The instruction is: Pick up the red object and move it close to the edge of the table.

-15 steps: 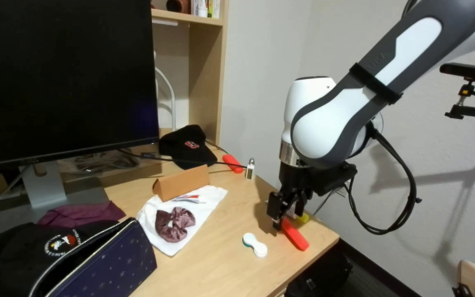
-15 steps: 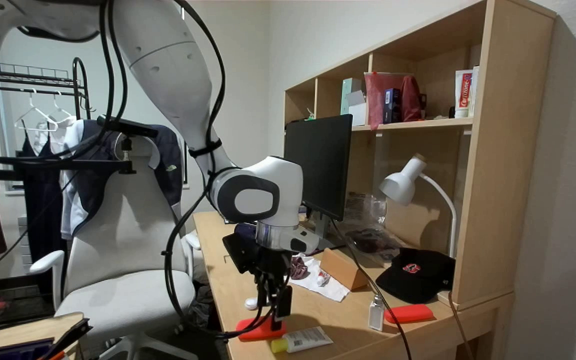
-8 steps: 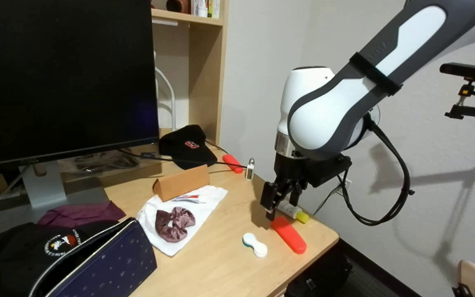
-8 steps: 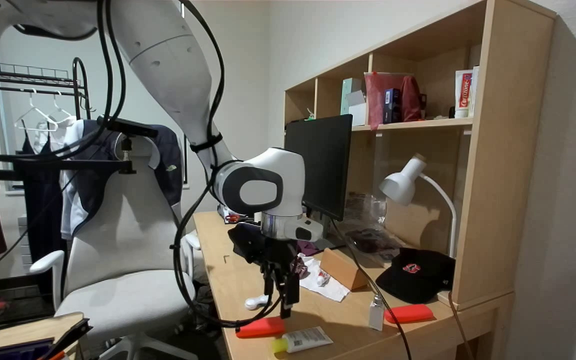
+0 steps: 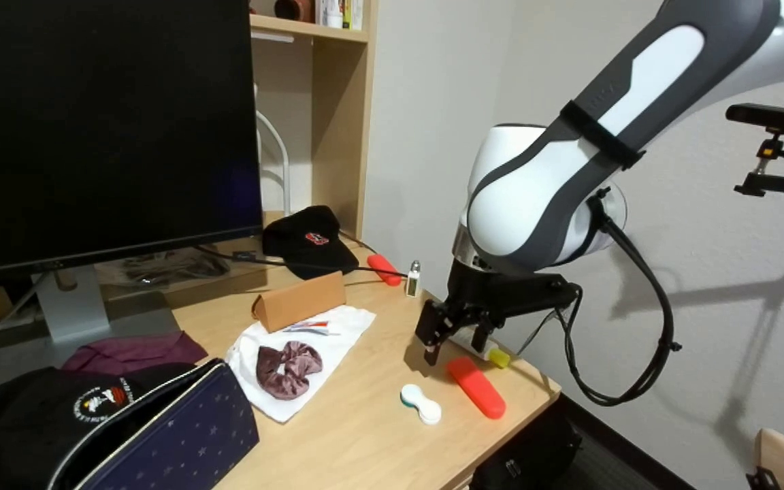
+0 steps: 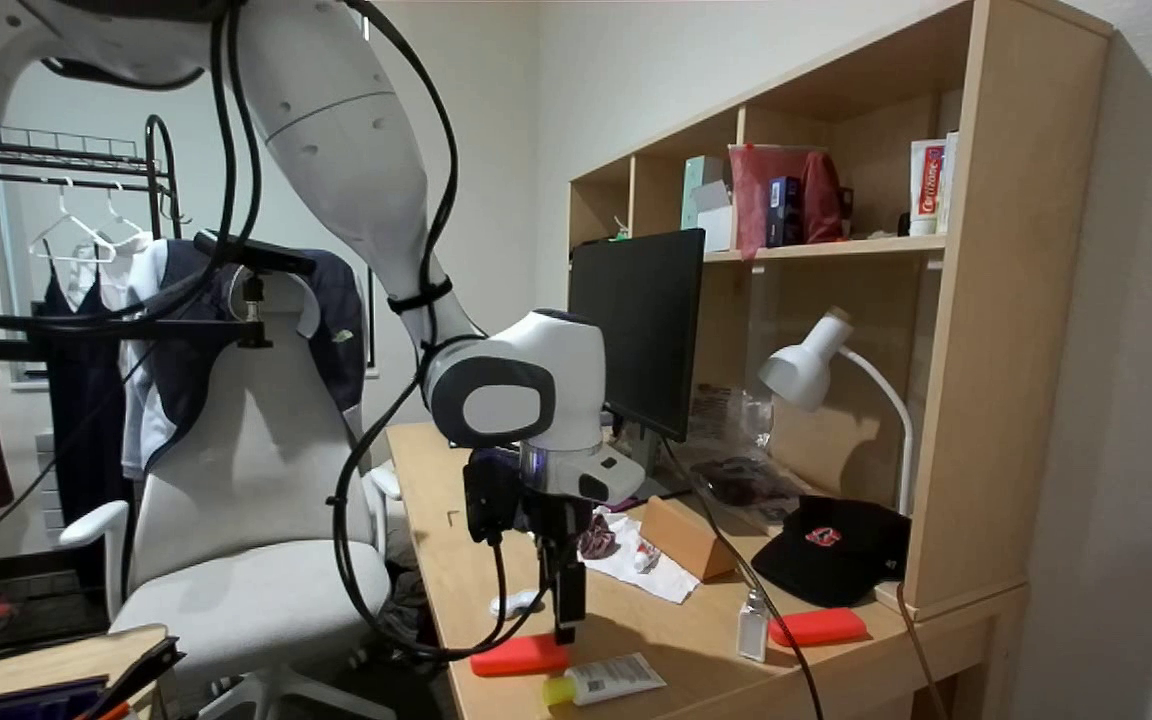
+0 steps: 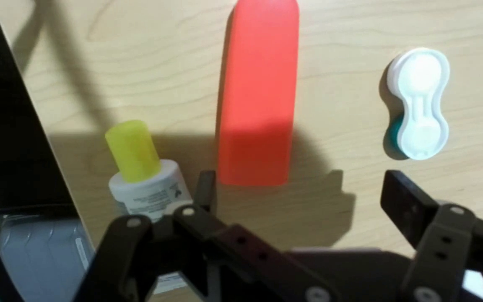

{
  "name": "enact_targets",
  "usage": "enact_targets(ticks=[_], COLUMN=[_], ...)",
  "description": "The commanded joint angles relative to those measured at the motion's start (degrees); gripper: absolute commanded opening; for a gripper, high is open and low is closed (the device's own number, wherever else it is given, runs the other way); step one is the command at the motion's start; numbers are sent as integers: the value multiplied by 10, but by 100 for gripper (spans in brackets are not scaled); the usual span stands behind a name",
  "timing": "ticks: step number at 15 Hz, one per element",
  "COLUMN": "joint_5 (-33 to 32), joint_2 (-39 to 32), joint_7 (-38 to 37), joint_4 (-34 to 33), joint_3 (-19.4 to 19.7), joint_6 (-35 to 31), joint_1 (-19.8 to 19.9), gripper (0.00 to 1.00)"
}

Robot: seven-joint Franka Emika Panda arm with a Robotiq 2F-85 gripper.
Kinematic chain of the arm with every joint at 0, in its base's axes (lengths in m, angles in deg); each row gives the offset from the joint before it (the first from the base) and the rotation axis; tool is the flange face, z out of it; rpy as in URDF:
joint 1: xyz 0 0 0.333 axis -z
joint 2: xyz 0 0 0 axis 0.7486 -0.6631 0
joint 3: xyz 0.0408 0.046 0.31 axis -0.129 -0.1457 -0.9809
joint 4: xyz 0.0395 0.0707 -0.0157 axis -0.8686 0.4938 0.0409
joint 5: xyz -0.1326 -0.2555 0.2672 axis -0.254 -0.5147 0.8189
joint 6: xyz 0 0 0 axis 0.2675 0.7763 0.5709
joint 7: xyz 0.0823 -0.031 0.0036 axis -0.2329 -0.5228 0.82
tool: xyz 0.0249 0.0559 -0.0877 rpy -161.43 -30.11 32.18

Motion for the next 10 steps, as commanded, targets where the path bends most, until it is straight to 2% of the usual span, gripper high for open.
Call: enact_targets(ticks=[1,5,9,10], joint_5=[7,-5,-5,-7], joint_2=[0,1,-5,-8], joint_7=[-59,-112,-121,-124], joint_4=[26,44,40,38], joint_3=[9,25,28,31], joint_6=[-50,-72,-59,-56], joint_1=[-13,-30,-36,-37], gripper=[100,100,100,78])
